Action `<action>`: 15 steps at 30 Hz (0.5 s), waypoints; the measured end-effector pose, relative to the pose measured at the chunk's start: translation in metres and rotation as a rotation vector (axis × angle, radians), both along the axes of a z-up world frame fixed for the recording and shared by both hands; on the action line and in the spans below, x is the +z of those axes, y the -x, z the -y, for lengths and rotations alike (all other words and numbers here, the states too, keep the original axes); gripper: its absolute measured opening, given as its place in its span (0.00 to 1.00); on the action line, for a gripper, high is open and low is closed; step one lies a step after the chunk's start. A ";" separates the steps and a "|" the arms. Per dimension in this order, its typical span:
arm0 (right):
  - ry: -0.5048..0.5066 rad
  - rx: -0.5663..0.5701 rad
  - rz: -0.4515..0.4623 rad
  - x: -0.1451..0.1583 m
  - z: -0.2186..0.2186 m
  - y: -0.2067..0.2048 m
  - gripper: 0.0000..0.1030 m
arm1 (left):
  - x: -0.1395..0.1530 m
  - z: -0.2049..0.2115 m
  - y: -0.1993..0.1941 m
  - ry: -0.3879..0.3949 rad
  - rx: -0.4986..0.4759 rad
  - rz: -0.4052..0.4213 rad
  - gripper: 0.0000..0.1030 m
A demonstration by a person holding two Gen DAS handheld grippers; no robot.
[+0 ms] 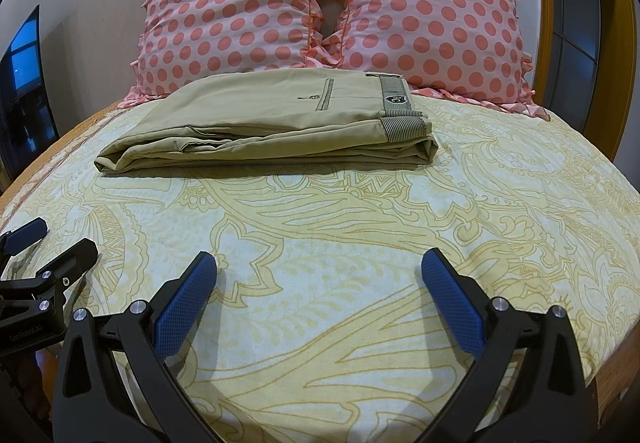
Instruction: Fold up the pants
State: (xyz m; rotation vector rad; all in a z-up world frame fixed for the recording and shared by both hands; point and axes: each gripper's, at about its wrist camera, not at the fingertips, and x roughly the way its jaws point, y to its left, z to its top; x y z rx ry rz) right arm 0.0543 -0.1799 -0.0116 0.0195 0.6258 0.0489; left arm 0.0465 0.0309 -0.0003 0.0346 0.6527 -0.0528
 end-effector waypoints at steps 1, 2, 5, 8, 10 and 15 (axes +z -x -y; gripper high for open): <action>0.000 0.000 0.000 0.000 0.000 0.000 0.99 | 0.000 0.001 -0.001 0.000 0.000 0.000 0.98; 0.000 0.000 0.000 0.000 0.000 0.000 0.99 | 0.000 0.000 0.000 0.000 0.000 0.000 0.98; 0.000 0.000 0.000 0.000 0.000 0.000 0.99 | 0.000 0.001 0.000 0.000 0.000 0.000 0.98; 0.000 0.000 0.001 0.000 0.000 0.000 0.99 | 0.000 0.000 0.000 0.000 0.000 0.000 0.98; 0.000 0.001 0.000 0.000 0.000 0.000 0.99 | 0.000 0.000 0.000 0.000 0.000 0.000 0.98; 0.000 0.000 0.000 0.000 0.001 0.000 0.99 | 0.000 0.000 0.000 0.000 -0.001 0.000 0.98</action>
